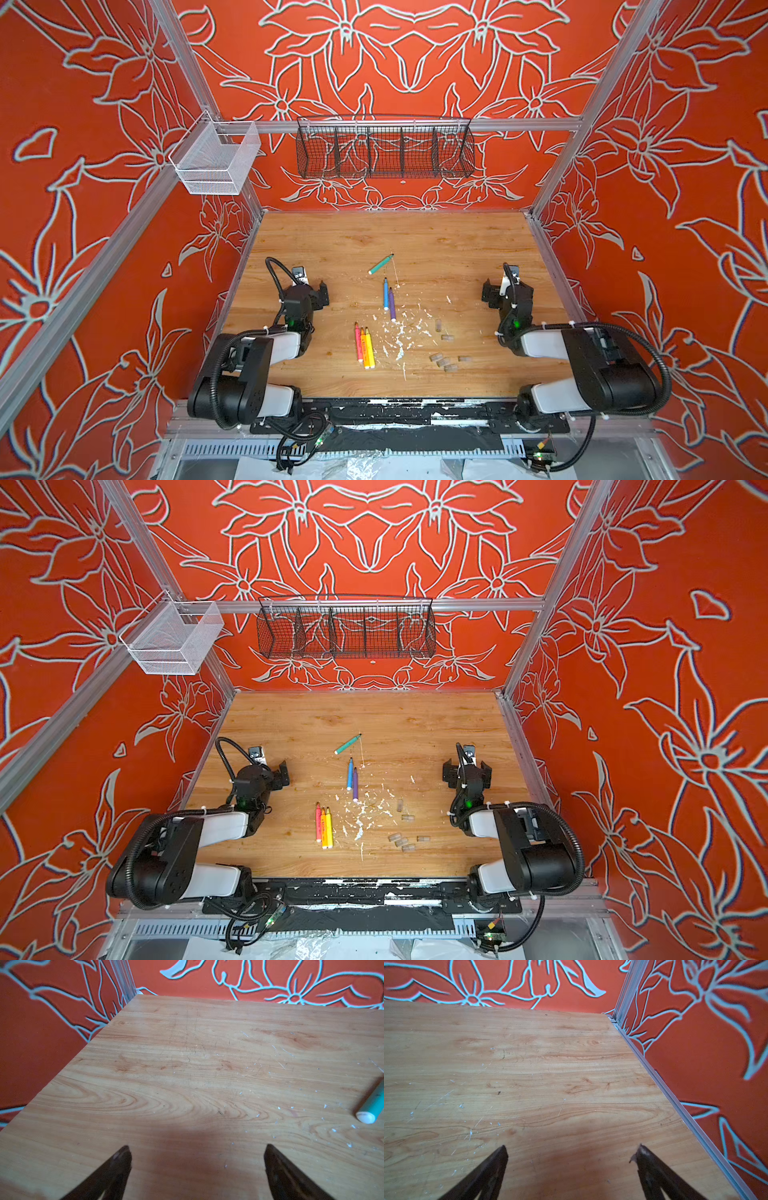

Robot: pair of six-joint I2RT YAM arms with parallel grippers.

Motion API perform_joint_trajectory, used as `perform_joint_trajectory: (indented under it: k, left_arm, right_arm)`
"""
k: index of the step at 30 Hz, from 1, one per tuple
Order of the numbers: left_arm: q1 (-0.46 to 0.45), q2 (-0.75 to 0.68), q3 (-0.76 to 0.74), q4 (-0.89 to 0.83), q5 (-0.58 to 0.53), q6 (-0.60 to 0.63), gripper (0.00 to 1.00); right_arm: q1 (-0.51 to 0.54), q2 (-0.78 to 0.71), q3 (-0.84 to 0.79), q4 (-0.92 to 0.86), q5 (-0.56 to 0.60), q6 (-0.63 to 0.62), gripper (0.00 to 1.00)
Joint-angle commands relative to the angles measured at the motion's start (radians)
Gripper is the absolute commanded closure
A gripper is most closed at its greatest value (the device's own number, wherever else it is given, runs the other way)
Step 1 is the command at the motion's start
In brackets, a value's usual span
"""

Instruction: Insert the pens into the pen caps

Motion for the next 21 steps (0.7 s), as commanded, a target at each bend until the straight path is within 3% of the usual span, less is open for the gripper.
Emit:
perform_joint_trajectory:
  k: [1, 21]
  left_arm:
    - [0.007, 0.004, 0.016, -0.003, 0.004, -0.008, 0.04]
    - [0.007, 0.005, 0.017, 0.0, 0.004, -0.006, 0.04]
  right_arm:
    - [-0.009, 0.007, 0.03, -0.012, -0.007, 0.004, 0.03]
    - [-0.009, 0.004, 0.021, 0.004, -0.002, 0.004, 0.03]
